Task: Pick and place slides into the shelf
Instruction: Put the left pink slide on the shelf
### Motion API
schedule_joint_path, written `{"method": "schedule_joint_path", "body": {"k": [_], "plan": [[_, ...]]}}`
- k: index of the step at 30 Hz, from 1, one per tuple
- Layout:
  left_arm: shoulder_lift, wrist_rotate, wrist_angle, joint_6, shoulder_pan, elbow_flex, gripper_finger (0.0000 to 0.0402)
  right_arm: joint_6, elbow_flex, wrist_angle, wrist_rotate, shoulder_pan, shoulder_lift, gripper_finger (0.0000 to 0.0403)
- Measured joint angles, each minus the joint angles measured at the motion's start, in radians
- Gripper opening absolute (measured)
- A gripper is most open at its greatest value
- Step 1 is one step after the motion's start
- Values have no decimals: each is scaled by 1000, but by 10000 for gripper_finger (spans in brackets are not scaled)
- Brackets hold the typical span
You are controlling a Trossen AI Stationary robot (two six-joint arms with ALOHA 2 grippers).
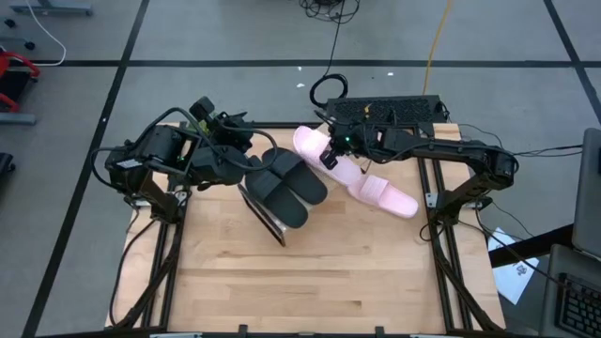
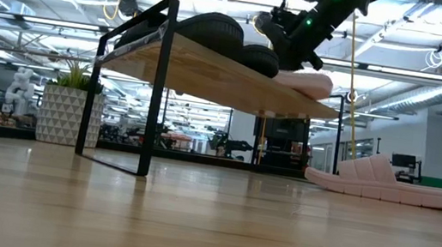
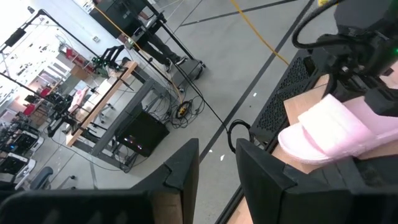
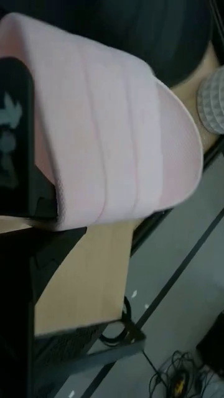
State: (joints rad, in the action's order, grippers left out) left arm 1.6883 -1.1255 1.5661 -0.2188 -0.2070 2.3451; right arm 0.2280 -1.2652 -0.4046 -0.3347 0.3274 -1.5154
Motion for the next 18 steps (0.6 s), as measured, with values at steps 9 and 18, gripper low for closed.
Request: {"method": "schedule_joint_path", "body": {"k": [9, 18], "plan": [[0, 0, 0, 1, 0, 0, 113, 22, 0, 44, -2, 20, 0, 1], [0, 0, -1, 11, 0, 0, 113, 74, 0, 87, 51, 16, -39, 1]]}}
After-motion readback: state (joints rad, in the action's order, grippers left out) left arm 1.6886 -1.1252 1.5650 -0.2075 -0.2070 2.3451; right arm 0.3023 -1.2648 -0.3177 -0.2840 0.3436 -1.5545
